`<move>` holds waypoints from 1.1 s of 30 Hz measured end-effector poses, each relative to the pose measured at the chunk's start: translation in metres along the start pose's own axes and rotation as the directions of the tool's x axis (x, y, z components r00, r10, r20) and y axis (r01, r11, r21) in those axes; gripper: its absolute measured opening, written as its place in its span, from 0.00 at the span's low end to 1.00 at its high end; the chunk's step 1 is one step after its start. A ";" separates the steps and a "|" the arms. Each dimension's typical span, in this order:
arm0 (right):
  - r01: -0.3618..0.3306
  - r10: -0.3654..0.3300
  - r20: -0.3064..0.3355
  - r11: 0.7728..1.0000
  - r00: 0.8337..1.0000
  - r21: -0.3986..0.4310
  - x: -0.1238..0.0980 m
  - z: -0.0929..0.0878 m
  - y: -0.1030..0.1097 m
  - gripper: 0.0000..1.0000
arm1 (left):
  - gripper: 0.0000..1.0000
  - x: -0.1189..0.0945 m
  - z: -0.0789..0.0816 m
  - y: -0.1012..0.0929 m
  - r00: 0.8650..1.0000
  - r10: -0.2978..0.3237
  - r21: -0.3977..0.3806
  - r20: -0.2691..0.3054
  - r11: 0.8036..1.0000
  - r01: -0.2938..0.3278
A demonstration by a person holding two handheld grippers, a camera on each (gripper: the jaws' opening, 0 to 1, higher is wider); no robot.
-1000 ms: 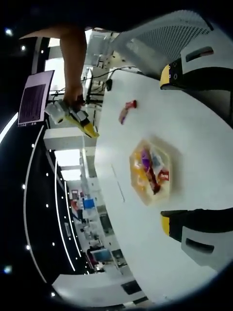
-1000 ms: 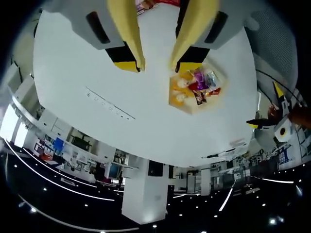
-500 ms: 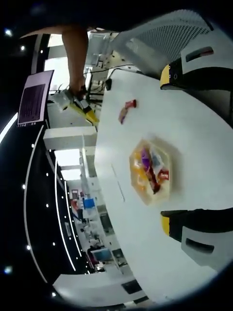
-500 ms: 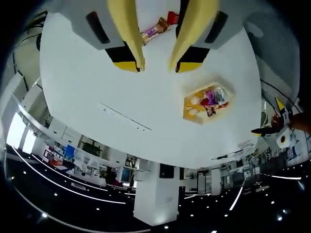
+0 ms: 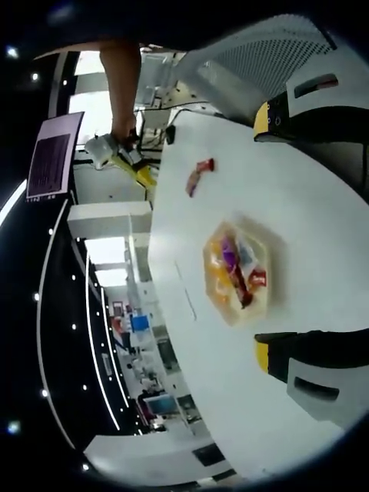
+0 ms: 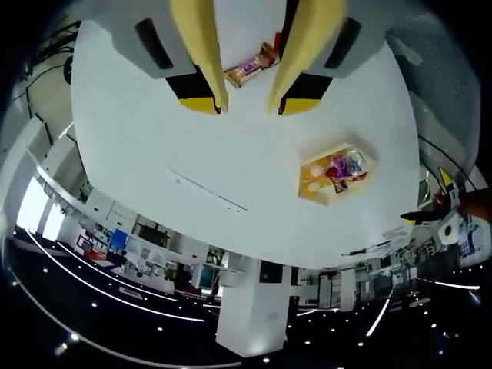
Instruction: Place the target food into the container with the food tongs after gripping and lifting it, then release it inside without dropping or visibly crushing the food.
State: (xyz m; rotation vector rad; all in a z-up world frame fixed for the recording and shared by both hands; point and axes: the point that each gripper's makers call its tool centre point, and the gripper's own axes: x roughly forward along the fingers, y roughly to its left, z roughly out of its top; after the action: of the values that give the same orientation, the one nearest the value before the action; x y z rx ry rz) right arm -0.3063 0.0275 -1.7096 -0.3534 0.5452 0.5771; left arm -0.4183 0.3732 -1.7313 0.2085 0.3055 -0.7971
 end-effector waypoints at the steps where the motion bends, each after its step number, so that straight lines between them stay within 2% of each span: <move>1: 0.003 -0.003 -0.002 1.000 1.000 -0.002 0.000 -0.002 0.000 0.29 | 1.00 0.000 0.000 0.000 1.000 0.000 0.000 0.000 1.000 0.000; 7: 0.021 -0.021 -0.021 0.999 1.000 0.033 0.006 -0.017 0.000 0.29 | 1.00 0.000 0.000 -0.002 1.000 -0.011 -0.001 0.000 1.000 0.011; 11: 0.079 -0.076 -0.066 0.996 0.995 0.037 0.016 -0.037 -0.006 0.29 | 1.00 0.000 0.000 -0.002 1.000 -0.013 -0.004 0.001 1.000 0.013; 14: 0.091 -0.085 -0.088 0.994 0.992 0.066 0.025 -0.051 -0.006 0.29 | 1.00 0.000 0.000 -0.003 1.000 -0.015 -0.004 -0.001 1.000 0.015; 19: 0.090 -0.078 -0.126 0.992 0.989 0.093 0.039 -0.067 -0.005 0.29 | 1.00 -0.001 0.000 -0.001 1.000 -0.006 -0.007 0.004 1.000 0.006; 26: 0.118 -0.086 -0.173 0.976 0.981 0.185 0.049 -0.087 -0.009 0.28 | 1.00 -0.002 0.002 0.002 1.000 0.008 -0.008 0.014 1.000 -0.008; 29: 0.108 -0.062 -0.180 0.961 0.982 0.253 0.050 -0.092 -0.003 0.29 | 1.00 -0.002 0.002 0.004 1.000 0.021 -0.011 0.015 1.000 -0.021; 33: 0.110 -0.062 -0.194 0.962 0.979 0.249 0.055 -0.097 -0.003 0.29 | 1.00 -0.002 0.001 0.004 1.000 0.019 -0.007 0.009 1.000 -0.019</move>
State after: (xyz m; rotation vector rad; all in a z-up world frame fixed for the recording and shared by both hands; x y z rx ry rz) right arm -0.3025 0.0036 -1.8186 -0.1821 0.7710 0.3844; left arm -0.4164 0.3765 -1.7293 0.2008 0.2971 -0.7783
